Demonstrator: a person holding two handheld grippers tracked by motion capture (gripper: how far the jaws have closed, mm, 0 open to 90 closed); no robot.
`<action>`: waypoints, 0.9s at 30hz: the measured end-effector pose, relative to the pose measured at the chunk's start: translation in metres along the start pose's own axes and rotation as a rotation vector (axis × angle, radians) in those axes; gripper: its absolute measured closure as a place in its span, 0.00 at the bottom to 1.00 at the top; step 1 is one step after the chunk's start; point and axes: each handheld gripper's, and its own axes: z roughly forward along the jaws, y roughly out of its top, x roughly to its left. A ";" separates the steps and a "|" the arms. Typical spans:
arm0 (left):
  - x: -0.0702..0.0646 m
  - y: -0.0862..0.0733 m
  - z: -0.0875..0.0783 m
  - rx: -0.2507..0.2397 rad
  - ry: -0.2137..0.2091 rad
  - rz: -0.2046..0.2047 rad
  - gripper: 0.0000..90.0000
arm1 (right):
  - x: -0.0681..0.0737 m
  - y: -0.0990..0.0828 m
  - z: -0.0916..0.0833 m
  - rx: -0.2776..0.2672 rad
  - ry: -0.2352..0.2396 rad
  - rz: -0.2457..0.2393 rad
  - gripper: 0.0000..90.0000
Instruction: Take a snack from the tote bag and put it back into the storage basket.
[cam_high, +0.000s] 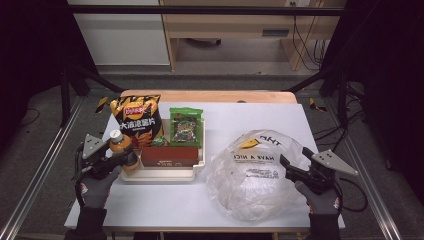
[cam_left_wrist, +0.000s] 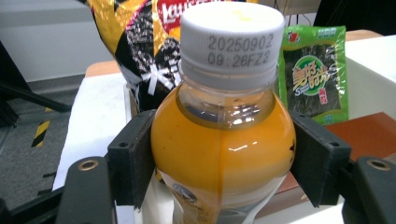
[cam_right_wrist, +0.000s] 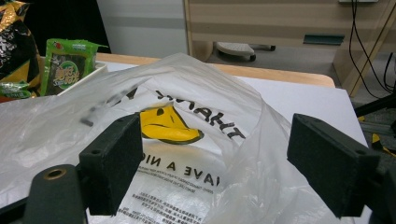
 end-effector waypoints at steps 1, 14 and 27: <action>0.000 -0.001 0.000 0.005 -0.001 -0.005 0.33 | 0.000 0.000 0.000 -0.001 0.001 0.001 0.21; -0.001 -0.013 0.006 0.040 0.002 -0.003 0.33 | -0.001 -0.001 0.000 0.003 -0.002 0.004 0.21; -0.001 -0.016 0.002 0.008 -0.013 0.008 0.29 | -0.002 0.000 -0.002 -0.003 -0.004 0.002 0.20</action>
